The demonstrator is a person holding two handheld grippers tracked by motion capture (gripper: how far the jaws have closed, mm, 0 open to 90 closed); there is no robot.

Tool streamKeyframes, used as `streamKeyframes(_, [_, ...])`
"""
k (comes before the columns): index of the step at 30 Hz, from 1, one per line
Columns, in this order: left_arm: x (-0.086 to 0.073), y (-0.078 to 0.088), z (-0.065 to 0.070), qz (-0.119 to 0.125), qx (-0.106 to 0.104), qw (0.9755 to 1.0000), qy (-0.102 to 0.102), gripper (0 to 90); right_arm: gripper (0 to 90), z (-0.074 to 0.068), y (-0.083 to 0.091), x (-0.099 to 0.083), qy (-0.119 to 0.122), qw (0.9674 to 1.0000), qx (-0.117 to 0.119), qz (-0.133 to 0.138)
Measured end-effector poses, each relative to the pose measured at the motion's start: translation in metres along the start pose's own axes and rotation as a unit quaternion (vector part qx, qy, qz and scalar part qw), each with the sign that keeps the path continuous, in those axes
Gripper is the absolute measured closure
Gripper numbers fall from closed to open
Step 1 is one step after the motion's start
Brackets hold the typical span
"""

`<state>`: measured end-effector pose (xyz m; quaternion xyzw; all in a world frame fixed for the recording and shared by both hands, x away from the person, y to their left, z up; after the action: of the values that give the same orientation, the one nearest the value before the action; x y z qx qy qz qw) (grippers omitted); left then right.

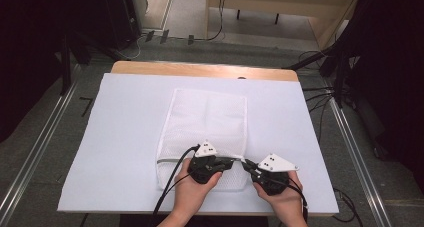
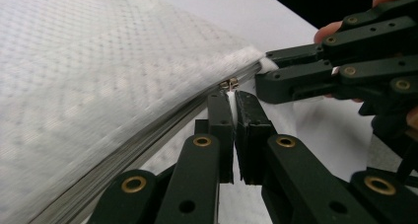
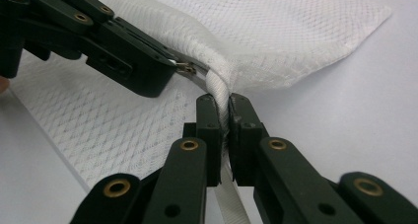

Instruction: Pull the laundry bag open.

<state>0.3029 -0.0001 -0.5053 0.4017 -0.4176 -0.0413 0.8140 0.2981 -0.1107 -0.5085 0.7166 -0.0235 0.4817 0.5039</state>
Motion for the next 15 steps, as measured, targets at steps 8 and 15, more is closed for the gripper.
streamKeyframes(8, [-0.011,0.017,-0.018,0.000,0.012,0.9999,0.010,87.5,87.2,0.002,0.003,-0.001,-0.001,0.9999,-0.011,-0.008])
streamKeyframes(15, [-0.022,0.037,-0.036,-0.001,0.032,0.9993,0.017,87.4,87.3,0.003,0.007,0.001,-0.008,0.9998,-0.015,-0.006])
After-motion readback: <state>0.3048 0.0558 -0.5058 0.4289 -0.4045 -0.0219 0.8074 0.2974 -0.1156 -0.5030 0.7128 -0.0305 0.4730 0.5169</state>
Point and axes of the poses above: each handheld gripper's, and its own axes: y roughly backward along the jaws, x roughly out of its top, z roughly to its right, the point moved 9 cm from there along -y, roughly forward along the jaws, and after that the axes turned 11 degrees about -z, right-handed, at the moved point
